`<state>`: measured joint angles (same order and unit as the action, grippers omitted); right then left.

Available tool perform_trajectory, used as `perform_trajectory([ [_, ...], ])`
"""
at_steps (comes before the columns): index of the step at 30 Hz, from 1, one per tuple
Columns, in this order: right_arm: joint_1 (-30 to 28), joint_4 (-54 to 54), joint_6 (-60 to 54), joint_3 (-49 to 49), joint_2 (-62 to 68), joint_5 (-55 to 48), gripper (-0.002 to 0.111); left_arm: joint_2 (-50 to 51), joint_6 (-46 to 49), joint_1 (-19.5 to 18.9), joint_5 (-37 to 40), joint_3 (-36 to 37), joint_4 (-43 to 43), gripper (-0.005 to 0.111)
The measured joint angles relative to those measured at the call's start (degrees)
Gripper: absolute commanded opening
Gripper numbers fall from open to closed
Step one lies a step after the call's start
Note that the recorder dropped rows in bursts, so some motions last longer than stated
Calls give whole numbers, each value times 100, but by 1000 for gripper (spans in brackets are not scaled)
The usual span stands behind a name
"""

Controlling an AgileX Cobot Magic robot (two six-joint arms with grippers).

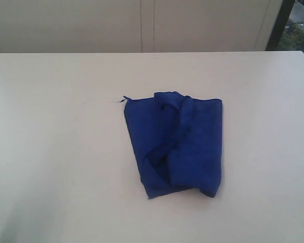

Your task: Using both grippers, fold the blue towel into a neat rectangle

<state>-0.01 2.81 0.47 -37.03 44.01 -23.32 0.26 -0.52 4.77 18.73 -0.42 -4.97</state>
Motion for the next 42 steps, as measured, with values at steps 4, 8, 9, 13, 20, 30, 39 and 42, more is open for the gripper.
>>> perform_trajectory([
  [4, 0, 495, 0, -41, 539, 76, 0, 0, 0, 0, 0, 0, 0, 0],
  [8, 43, 904, 0, -302, 1274, 64, 0, 0, 0, 0, 0, 0, 0, 0],
  [9, 119, 984, 0, -390, 1539, 64, 0, 0, 0, 0, 0, 0, 0, 0],
  [13, 481, 1278, 0, -762, 2393, 77, 0, 0, 0, 0, 0, 0, 0, 0],
  [20, 1357, 1458, 262, -1683, 3930, 45, 0, 0, 10, 0, 0, 0, 0, 0],
  [30, 1893, 1482, 782, -3452, 5676, -600, 0, 0, 10, 0, 0, 0, 0, 0],
  [39, 1936, 1339, 1970, -4152, 6723, -615, 0, 0, 10, 0, 0, 0, 0, 0],
  [42, 1936, 1240, 2262, -4286, 6927, -593, 0, 0, 10, 0, 0, 0, 0, 0],
])
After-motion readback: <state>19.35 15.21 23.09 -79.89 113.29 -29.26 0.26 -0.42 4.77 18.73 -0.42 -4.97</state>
